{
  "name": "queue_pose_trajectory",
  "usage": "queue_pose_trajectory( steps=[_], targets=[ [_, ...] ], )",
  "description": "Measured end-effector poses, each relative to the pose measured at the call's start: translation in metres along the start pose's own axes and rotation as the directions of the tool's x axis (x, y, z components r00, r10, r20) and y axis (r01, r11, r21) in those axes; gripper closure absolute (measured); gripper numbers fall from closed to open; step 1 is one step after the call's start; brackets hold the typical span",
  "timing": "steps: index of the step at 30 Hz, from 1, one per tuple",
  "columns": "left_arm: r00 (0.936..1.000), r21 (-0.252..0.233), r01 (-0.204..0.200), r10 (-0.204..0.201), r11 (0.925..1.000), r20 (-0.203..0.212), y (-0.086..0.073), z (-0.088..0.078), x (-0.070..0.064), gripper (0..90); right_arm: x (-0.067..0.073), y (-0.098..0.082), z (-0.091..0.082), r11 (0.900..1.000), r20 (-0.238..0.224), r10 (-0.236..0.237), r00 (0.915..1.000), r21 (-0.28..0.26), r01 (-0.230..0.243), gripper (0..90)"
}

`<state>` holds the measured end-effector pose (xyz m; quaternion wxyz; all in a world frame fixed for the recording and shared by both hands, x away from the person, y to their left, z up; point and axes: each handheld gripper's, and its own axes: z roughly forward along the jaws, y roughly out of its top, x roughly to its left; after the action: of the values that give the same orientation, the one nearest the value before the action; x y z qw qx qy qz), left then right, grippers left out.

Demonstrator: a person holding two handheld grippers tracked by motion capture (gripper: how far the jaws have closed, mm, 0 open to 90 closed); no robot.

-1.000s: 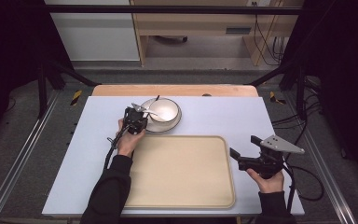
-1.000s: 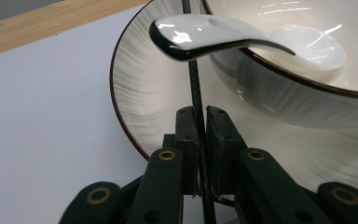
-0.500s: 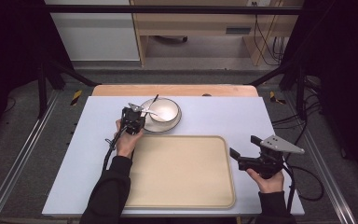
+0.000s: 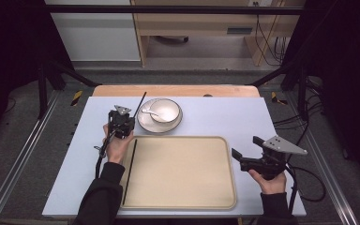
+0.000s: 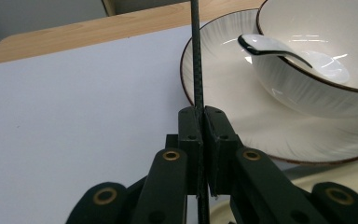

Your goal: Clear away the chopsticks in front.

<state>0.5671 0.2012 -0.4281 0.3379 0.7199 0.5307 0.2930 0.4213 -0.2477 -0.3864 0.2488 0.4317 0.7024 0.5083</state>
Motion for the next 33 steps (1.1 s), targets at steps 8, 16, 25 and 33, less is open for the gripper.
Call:
queue_pose_trajectory(
  steps=[8,16,25,33],
  targets=[
    [0.9982,-0.042,0.055,-0.056,0.9976,-0.023,-0.017,-0.035,0.000,85.2,0.001,-0.001,0.000,1.000,-0.002,-0.002,1.0000,-0.001,0.002,7.0],
    [0.9949,-0.105,0.096,-0.098,0.9899,-0.022,-0.041,-0.069,-0.009,85.1,0.005,-0.002,0.001,1.000,-0.006,-0.005,1.0000,0.009,0.005,7.0],
    [0.9875,-0.174,0.153,-0.158,0.9727,-0.010,-0.063,-0.098,-0.021,85.1,0.009,-0.002,0.001,1.000,-0.009,-0.014,0.9999,0.010,0.014,7.0],
    [0.9782,-0.224,0.194,-0.206,0.9549,-0.028,-0.085,-0.122,-0.035,85.1,0.008,-0.003,0.001,1.000,-0.008,-0.011,0.9999,0.011,0.011,7.0]
  ],
)
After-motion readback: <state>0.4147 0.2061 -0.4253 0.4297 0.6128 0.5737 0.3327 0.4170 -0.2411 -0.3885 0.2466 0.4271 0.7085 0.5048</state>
